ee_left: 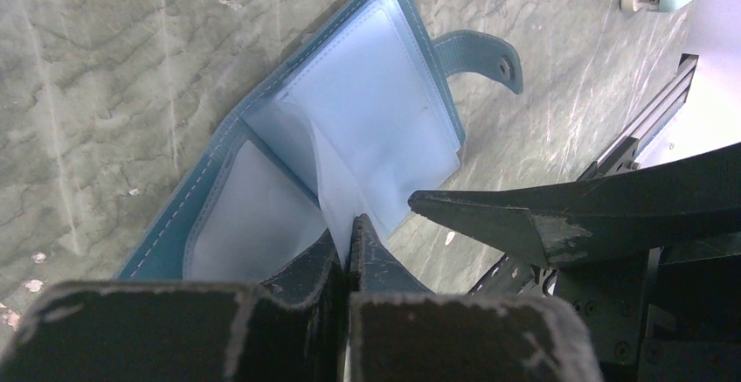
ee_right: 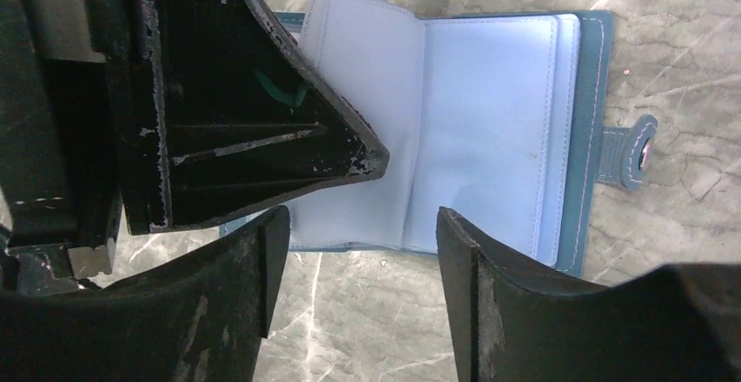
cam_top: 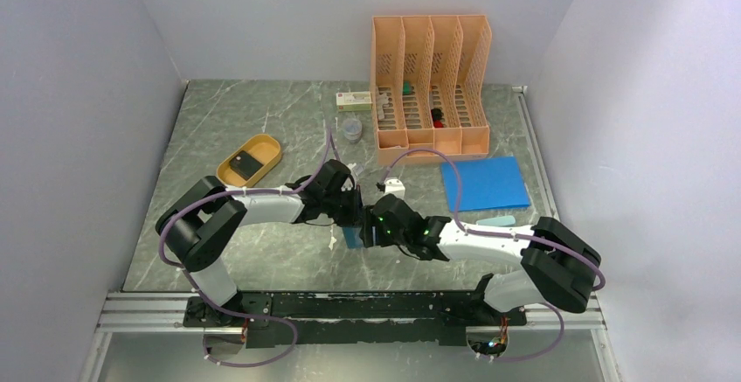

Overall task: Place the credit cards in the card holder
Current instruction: Open the card holder at the center of the board.

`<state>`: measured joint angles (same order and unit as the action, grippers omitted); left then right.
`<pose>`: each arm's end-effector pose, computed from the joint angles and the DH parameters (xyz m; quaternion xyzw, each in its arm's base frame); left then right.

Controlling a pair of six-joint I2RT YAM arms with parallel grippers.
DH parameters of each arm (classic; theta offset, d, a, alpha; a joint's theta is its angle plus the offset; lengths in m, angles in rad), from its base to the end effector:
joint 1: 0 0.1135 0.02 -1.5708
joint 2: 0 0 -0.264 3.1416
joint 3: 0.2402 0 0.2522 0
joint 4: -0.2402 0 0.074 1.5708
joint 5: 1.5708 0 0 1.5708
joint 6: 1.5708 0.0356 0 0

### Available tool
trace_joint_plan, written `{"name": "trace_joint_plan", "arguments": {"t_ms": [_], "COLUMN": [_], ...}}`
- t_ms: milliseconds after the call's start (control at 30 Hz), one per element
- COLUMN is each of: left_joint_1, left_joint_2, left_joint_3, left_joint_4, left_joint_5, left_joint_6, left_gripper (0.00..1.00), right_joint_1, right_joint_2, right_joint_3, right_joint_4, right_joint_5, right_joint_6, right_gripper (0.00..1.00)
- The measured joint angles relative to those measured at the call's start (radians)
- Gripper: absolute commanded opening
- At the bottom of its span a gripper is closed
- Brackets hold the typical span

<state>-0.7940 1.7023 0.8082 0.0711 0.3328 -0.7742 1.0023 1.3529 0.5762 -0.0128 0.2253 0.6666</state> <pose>0.2216 -0.2421 0.1429 0.0696 0.9174 -0.3635 0.1461 0.1447 0.2117 0.1652 -0.1113 0.9130 0.2105 0.3311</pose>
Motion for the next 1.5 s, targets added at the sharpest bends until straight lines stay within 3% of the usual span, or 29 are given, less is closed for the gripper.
{"name": "trace_joint_plan", "arguments": {"t_ms": [233, 533, 667, 800, 1033, 1267, 1500], "left_joint_1": [-0.001, -0.002, -0.002, -0.002, -0.002, -0.002, -0.002], "left_joint_2": [0.000, 0.000, 0.000, -0.003, -0.065, -0.183, -0.301], "left_joint_3": [0.000, 0.000, 0.000, 0.002, 0.024, 0.031, 0.008], "left_joint_4": [0.000, 0.000, -0.004, -0.017, -0.101, -0.198, -0.249], "left_joint_5": [0.000, 0.000, 0.000, 0.000, -0.036, -0.123, -0.224], "left_joint_6": [0.000, 0.000, 0.000, 0.000, 0.010, 0.023, 0.027], "left_gripper": [0.05, 0.07, 0.16, 0.31, 0.48, 0.50, 0.43], "right_joint_1": [0.002, 0.006, 0.006, 0.006, 0.006, 0.006, 0.006], "right_joint_2": [0.000, 0.000, 0.000, 0.000, 0.000, 0.000, -0.016], "right_joint_3": [0.000, 0.000, 0.000, 0.000, 0.000, 0.000, 0.000], "right_joint_4": [-0.015, -0.014, -0.015, -0.020, -0.048, -0.076, -0.103], "right_joint_5": [0.018, 0.021, 0.021, 0.023, 0.045, 0.063, 0.092], "right_joint_6": [0.006, 0.005, -0.002, -0.003, 0.003, 0.043, 0.102], "right_gripper": [0.50, 0.19, 0.01, 0.00, 0.00, 0.00, 0.00]}}
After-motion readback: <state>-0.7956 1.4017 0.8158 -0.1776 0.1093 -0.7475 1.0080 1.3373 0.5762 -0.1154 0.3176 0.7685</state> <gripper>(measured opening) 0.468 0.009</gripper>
